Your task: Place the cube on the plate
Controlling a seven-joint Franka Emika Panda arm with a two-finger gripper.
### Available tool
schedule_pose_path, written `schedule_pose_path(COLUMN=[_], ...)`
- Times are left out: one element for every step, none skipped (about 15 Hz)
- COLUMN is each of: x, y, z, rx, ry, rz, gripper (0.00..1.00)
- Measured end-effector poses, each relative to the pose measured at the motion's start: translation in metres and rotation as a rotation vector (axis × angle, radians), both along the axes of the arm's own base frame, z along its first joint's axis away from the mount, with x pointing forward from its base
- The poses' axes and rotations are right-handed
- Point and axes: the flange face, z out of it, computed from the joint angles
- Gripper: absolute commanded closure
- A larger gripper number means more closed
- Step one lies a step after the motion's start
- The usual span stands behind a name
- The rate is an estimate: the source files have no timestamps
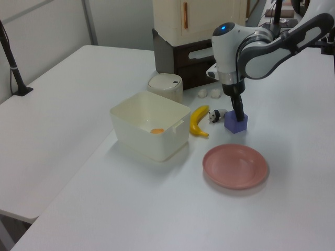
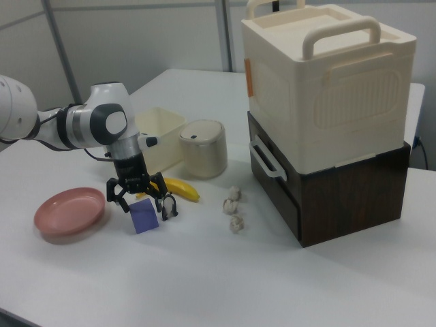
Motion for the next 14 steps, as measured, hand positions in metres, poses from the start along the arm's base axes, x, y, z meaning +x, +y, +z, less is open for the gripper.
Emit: schedule_pose_path(x=[-0.0001, -0.0003, -0.0005, -0.0008, -0.0009, -0.0009, -0.0010, -0.0011, -0.0012, -0.0012, -0.0012, -0.0013, -0.0014, -0.0017], y=[0.0012, 0.0027, 0.0043, 0.0058, 0.0067, 0.0068, 0.0067, 0.0067, 0.0068, 0.0071, 0.0073, 0.0075, 0.0076, 0.0081], z=[-0.0015, -0.0021, -0.0023, -0.0024, -0.0024, -0.0024, -0.0026, -0.0031, -0.0039, -0.0041, -0.0041, -0.0041, -0.0043, -0.0048], rx=[-0.001, -0.001, -0.002, -0.002, -0.002, -0.002, -0.002, -0.002, -0.002, -0.004, -0.005, -0.006, -0.006, -0.008], ry=[0.003, 0.004, 0.004, 0.004, 0.005, 0.005, 0.005, 0.006, 0.007, 0.007, 0.007, 0.007, 0.008, 0.009], rz=[0.006, 0.010, 0.013, 0.016, 0.017, 0.018, 0.018, 0.018, 0.018, 0.019, 0.021, 0.022, 0.022, 0.025], gripper=[0.07, 0.11, 0.14, 0.14, 0.14, 0.16, 0.19, 0.20, 0.21, 0.22, 0.26, 0.30, 0.33, 0.34])
